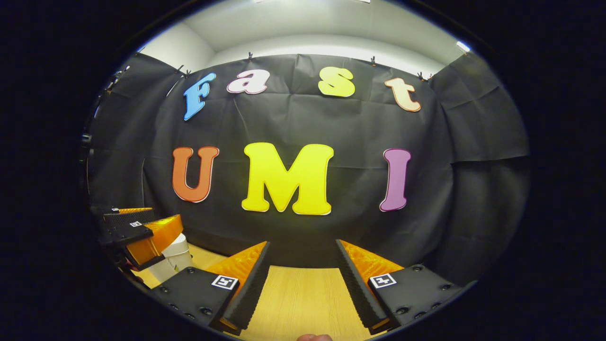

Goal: Press the lid of the desktop garbage bin to open it, pick up the crumpled paper on the desktop and throw it into the bin, then pick up the pop can on the desktop and drop it into the bin, and finally close the garbage bin lid.

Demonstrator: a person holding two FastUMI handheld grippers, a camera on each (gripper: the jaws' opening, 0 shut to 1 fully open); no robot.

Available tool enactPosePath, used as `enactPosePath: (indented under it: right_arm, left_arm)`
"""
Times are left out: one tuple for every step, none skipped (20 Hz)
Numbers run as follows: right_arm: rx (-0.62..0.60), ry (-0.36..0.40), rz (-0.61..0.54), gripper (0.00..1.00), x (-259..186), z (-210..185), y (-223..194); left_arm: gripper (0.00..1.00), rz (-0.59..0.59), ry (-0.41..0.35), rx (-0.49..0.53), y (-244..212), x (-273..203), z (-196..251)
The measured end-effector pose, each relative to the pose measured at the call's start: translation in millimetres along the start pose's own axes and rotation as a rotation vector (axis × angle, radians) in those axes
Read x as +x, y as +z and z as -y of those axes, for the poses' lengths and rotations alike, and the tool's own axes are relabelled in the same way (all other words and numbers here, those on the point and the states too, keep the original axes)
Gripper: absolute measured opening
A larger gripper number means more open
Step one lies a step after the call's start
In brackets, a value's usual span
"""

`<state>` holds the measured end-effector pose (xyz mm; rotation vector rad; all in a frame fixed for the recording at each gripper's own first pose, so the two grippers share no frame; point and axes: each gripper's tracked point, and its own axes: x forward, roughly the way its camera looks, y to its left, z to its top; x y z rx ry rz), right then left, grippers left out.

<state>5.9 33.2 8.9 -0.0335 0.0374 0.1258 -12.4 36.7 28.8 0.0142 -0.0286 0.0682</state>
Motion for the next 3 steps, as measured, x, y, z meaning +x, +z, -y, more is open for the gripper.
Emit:
enactPosePath:
  right_arm:
    - [-0.004,-0.005,-0.001,0.85,0.0,-1.0,0.1]
    - [-0.003,-0.006,0.0,0.85,0.2,-2.4,0.3]
    - [0.0,-0.006,0.003,0.85,-1.0,-2.9,1.3]
  left_arm:
    - [0.95,0.003,-0.005,0.006,0.0,-1.9,1.1]
    - [0.95,0.008,-0.007,0.008,1.7,-2.2,1.8]
    - [0.95,0.013,-0.012,0.01,3.4,-2.4,2.6]
